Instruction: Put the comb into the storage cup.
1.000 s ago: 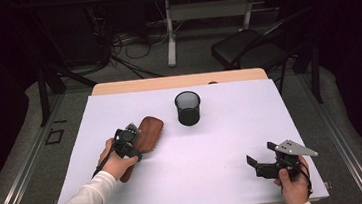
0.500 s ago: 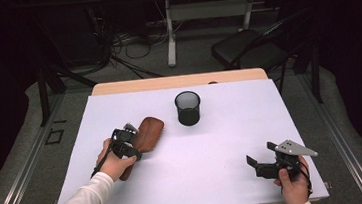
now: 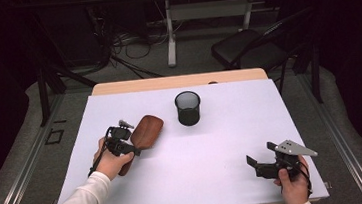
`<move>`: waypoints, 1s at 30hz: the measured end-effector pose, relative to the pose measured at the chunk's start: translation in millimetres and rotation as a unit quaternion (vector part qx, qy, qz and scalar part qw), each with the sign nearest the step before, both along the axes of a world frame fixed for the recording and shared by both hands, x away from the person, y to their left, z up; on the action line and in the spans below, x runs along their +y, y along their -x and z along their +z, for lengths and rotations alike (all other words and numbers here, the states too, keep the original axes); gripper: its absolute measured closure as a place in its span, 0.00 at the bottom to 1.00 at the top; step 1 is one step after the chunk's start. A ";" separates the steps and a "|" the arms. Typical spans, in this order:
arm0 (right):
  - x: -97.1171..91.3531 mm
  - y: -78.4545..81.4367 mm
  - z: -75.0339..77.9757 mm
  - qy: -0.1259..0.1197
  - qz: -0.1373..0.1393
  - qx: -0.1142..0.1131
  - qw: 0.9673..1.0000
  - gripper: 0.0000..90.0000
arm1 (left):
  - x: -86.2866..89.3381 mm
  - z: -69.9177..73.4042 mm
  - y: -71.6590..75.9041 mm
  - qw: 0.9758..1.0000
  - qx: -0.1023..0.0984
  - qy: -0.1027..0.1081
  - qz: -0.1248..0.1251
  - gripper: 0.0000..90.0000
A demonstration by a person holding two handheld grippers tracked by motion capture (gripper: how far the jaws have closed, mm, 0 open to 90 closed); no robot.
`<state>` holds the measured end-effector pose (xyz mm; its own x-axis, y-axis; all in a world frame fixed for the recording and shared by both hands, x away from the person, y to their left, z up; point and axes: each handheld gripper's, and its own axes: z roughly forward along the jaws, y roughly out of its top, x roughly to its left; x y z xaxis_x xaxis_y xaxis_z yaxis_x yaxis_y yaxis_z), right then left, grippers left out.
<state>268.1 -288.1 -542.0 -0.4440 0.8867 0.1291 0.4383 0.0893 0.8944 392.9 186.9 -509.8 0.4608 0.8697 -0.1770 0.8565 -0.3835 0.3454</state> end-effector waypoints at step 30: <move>0.4 -0.4 -0.5 0.001 0.000 0.001 1.000 0.05 | 19.8 18.2 3.1 0.991 -0.060 0.114 0.040 0.81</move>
<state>268.5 -287.7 -542.5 -0.4442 0.8867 0.1279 0.4401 0.0916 0.8933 389.8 206.7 -491.6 0.4220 0.8476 -0.3216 0.8281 -0.2160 0.5173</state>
